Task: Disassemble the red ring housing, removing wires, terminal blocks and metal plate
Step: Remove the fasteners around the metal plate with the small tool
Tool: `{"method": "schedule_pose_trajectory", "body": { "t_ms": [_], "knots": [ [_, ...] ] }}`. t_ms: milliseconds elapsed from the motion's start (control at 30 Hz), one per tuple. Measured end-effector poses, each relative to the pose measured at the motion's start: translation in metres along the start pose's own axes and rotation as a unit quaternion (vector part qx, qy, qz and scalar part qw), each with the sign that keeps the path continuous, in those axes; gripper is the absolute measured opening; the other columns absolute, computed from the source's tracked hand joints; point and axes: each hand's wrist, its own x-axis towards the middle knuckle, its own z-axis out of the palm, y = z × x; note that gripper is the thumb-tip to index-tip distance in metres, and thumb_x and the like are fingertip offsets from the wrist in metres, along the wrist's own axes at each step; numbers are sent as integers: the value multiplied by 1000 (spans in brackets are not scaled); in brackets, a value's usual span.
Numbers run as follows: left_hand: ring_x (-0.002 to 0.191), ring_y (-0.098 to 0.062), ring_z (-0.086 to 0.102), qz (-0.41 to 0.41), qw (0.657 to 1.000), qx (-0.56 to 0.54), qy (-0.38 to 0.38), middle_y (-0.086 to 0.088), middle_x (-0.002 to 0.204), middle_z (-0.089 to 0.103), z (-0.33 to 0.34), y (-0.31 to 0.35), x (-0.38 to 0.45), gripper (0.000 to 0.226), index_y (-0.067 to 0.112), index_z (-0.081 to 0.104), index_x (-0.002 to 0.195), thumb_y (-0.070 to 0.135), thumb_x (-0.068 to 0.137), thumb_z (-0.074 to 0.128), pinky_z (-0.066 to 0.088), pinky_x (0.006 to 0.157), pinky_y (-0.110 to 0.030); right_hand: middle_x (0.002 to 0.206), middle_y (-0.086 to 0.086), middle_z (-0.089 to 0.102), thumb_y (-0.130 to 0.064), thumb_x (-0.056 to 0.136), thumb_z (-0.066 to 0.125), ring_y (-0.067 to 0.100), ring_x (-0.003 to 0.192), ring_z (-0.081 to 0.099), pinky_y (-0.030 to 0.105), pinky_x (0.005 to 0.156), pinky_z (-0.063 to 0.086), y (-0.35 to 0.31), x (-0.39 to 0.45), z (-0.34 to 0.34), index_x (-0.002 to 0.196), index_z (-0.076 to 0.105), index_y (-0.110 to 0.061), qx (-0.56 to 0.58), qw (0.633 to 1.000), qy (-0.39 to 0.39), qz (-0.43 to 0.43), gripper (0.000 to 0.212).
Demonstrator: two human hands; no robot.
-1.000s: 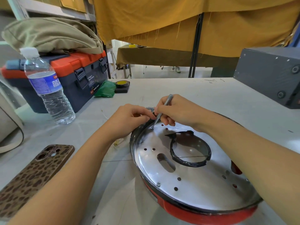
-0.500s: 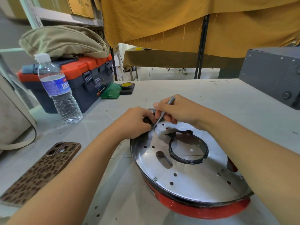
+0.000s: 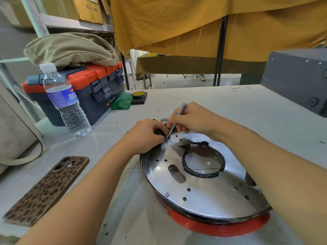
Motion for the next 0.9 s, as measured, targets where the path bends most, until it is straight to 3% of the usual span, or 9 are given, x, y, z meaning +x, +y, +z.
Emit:
{"method": "schedule_pose_trajectory", "body": {
  "t_ms": [200, 333, 500, 700, 833, 900],
  "knots": [
    [70, -5, 51, -2, 1000, -1, 1, 6, 91, 57, 0, -1, 1, 22, 35, 63, 88, 14, 86, 57, 40, 60, -14, 45, -5, 51, -14, 96, 50, 4, 41, 42, 16, 47, 40, 0, 0, 0, 82, 66, -4, -2, 1000, -13, 18, 23],
    [72, -4, 51, 2, 1000, 5, 1, 6, 93, 58, 1, -2, 2, 17, 35, 63, 88, 18, 87, 60, 40, 61, -14, 50, -1, 56, -12, 93, 52, 6, 45, 47, 17, 51, 43, 0, 1, 0, 78, 66, -4, -5, 1000, -9, 15, 22],
    [70, -2, 48, 12, 1000, 17, 6, 16, 80, 53, 2, -3, 3, 9, 34, 63, 85, 25, 86, 64, 36, 59, -14, 51, -3, 54, -9, 90, 52, 8, 52, 48, 18, 51, 41, 1, 2, 1, 73, 68, -13, 9, 1000, -9, 5, 24],
    [69, -5, 49, 27, 999, 27, 8, 8, 81, 57, 1, -3, 4, 7, 32, 62, 83, 27, 87, 64, 35, 58, -19, 49, -6, 50, -9, 88, 51, 5, 49, 45, 14, 48, 39, 0, 2, 0, 70, 68, -15, 8, 1000, -13, 1, 25],
    [81, -16, 55, 36, 999, 13, 24, 2, 92, 63, 3, -2, 4, 2, 26, 64, 88, 25, 88, 63, 39, 68, -25, 47, -7, 49, -9, 89, 51, 4, 47, 44, 13, 45, 37, -1, 2, -1, 70, 66, -14, 23, 1000, 2, 0, 24],
    [88, -18, 57, 41, 999, -1, 35, 1, 95, 64, 3, -3, 3, 3, 25, 63, 87, 23, 88, 62, 41, 68, -20, 48, -7, 49, -12, 90, 52, 1, 44, 43, 11, 45, 37, -3, 1, -2, 73, 66, -14, 23, 999, 24, -3, 22]
  ]
}}
